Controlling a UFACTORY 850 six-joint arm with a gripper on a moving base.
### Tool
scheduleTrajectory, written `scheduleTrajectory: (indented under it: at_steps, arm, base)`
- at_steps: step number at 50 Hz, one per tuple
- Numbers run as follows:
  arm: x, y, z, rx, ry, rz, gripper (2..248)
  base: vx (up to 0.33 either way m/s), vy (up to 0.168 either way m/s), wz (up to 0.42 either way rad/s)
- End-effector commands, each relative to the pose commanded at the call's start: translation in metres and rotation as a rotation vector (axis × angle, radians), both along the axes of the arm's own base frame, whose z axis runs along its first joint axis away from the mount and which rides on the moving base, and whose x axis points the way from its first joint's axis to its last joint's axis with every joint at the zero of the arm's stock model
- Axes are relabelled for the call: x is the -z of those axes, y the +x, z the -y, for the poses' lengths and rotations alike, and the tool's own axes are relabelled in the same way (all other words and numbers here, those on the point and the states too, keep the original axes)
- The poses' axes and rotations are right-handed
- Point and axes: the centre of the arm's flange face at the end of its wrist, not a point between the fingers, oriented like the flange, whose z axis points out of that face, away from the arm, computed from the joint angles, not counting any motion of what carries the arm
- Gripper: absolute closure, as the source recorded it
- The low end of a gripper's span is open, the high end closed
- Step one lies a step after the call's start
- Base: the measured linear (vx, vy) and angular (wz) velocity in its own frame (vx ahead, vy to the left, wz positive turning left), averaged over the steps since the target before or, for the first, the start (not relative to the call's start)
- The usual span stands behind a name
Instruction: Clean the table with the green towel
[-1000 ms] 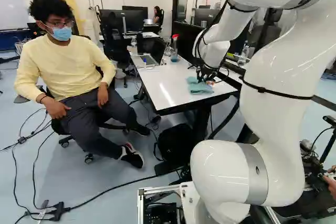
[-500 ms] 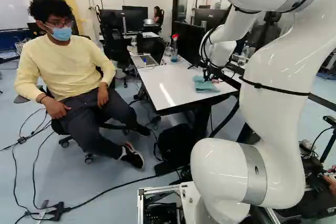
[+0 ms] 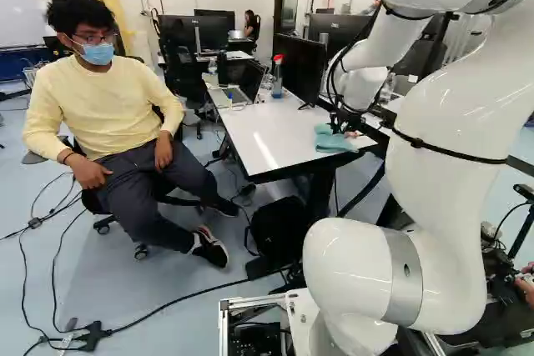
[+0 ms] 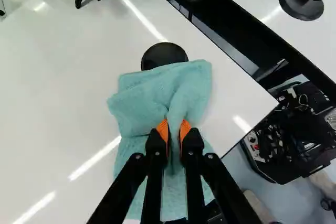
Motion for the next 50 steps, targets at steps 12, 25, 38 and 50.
scheduleTrajectory:
  at_steps: [12, 25, 38, 50]
  arm:
    - [0.000, -0.018, -0.017, -0.018, 0.002, -0.006, 205]
    - [0.000, -0.027, -0.039, -0.058, 0.003, -0.008, 205]
    - [0.000, -0.030, -0.061, -0.104, 0.003, -0.010, 205]
    - [0.000, -0.031, -0.082, -0.149, 0.003, -0.010, 205]
  base:
    - [0.000, 0.000, 0.000]
    - [0.000, 0.000, 0.000]
    - [0.000, 0.000, 0.000]
    - [0.000, 0.000, 0.000]
